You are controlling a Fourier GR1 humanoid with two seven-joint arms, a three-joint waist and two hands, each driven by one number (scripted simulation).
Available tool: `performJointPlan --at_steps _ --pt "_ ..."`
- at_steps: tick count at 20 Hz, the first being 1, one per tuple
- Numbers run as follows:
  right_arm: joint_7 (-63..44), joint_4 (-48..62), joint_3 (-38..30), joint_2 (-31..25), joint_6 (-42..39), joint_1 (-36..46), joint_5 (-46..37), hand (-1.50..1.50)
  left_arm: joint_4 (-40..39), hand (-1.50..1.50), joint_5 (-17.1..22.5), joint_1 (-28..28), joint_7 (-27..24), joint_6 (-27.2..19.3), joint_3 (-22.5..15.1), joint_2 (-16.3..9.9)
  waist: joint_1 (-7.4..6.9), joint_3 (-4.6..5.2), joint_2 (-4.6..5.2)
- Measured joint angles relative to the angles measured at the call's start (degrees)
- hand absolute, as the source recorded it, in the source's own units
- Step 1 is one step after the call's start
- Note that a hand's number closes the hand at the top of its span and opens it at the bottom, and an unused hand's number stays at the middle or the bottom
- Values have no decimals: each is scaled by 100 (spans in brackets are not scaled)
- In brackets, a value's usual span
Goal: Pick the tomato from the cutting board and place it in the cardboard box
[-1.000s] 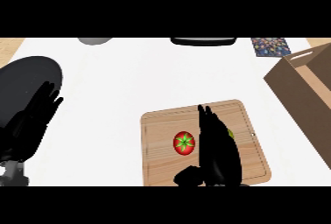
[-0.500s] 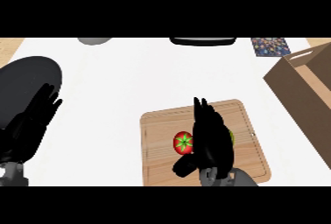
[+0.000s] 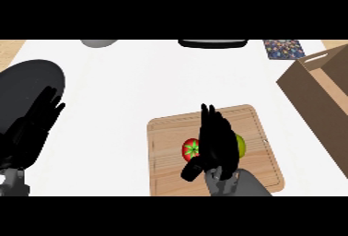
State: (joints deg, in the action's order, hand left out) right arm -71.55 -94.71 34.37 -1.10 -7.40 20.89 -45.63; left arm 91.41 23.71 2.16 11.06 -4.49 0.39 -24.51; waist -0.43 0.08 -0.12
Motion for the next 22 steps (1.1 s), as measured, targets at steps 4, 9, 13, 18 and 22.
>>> performJointPlan --at_steps 4,9,13,18,22 --pt "-9 203 -2 -1 48 56 43 -150 47 0 -33 7 62 -10 3 23 -5 -1 0" --pt "-12 405 -24 -1 53 97 121 -150 29 0 -147 -38 -37 -37 -24 126 1 0 0" --pt "-15 610 -5 -1 93 206 298 -150 98 0 -113 -56 20 8 17 138 -14 -1 1" --pt "-1 801 112 -1 161 131 371 -150 102 0 -85 -102 -1 115 124 107 -15 -3 4" --pt "40 989 43 1 161 183 446 -150 87 0 -116 -75 18 137 143 137 -7 -4 6"
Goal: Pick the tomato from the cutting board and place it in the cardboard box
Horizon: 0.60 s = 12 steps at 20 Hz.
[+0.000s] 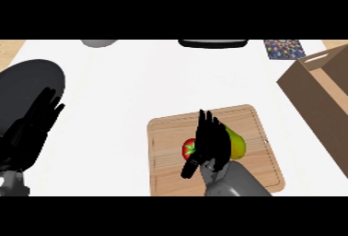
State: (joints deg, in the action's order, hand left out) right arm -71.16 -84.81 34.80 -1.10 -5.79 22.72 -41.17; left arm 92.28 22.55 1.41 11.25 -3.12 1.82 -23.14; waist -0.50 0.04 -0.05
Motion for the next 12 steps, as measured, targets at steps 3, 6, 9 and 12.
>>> performJointPlan --at_steps 3,6,9,12 --pt "-21 74 53 -1 57 48 59 -150 28 0 -51 -22 5 2 -16 41 -2 -1 -1" --pt "34 193 44 4 111 -18 11 -150 32 0 -14 55 108 27 68 1 12 -1 0" --pt "90 304 30 5 171 -14 -23 150 52 0 -38 33 90 35 98 44 9 1 -4" --pt "212 179 21 7 177 -65 -243 150 -17 0 -103 104 97 37 107 105 32 3 -11"
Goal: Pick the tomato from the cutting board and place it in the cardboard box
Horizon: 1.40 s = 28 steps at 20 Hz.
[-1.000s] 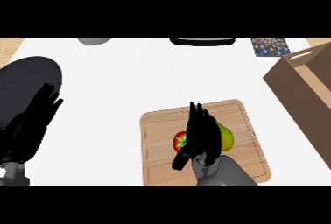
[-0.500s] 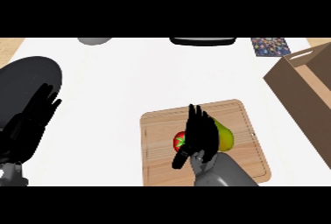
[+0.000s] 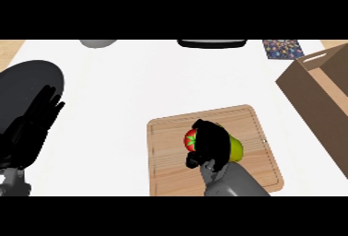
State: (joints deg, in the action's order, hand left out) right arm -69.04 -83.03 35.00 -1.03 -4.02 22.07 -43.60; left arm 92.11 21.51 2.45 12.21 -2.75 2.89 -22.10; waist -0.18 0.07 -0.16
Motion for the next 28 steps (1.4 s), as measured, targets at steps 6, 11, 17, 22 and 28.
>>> performJointPlan --at_steps 6,11,17,22,28 --pt "193 133 134 11 75 50 -194 150 62 0 -142 -114 -33 42 -6 126 -12 -4 9" --pt "326 100 -8 -14 2 78 -295 150 153 0 -193 -231 -43 92 56 185 -5 -5 9" --pt "1651 174 -831 -1046 -688 178 307 150 135 0 -236 -173 40 136 123 213 15 -8 19" --pt "2327 273 -1277 -1690 -982 352 254 150 183 0 -310 -118 108 122 149 292 10 -8 18" --pt "2312 -489 -1453 -1917 -1157 509 -60 150 198 0 -322 -223 78 242 242 335 27 -6 4"
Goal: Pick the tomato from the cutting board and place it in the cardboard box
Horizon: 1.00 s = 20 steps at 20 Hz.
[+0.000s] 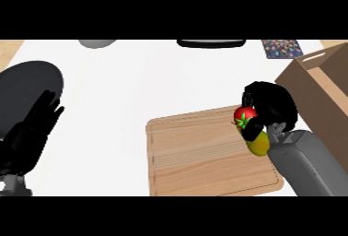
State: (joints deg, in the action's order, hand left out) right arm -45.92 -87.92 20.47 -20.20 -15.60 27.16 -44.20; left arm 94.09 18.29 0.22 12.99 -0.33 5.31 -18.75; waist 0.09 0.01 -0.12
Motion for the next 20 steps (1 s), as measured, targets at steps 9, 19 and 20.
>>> performJointPlan --at_steps 9,19,20 --pt "-776 -1635 -492 -225 -478 874 -421 150 -32 0 -22 60 56 34 65 24 29 5 -23" --pt "-925 -2021 -1733 -778 -835 1314 -693 150 169 0 -15 -2 235 49 124 50 7 3 -11" --pt "-897 -2006 -1876 -828 -874 1329 -668 150 154 0 -69 -32 176 49 97 87 6 2 -8"
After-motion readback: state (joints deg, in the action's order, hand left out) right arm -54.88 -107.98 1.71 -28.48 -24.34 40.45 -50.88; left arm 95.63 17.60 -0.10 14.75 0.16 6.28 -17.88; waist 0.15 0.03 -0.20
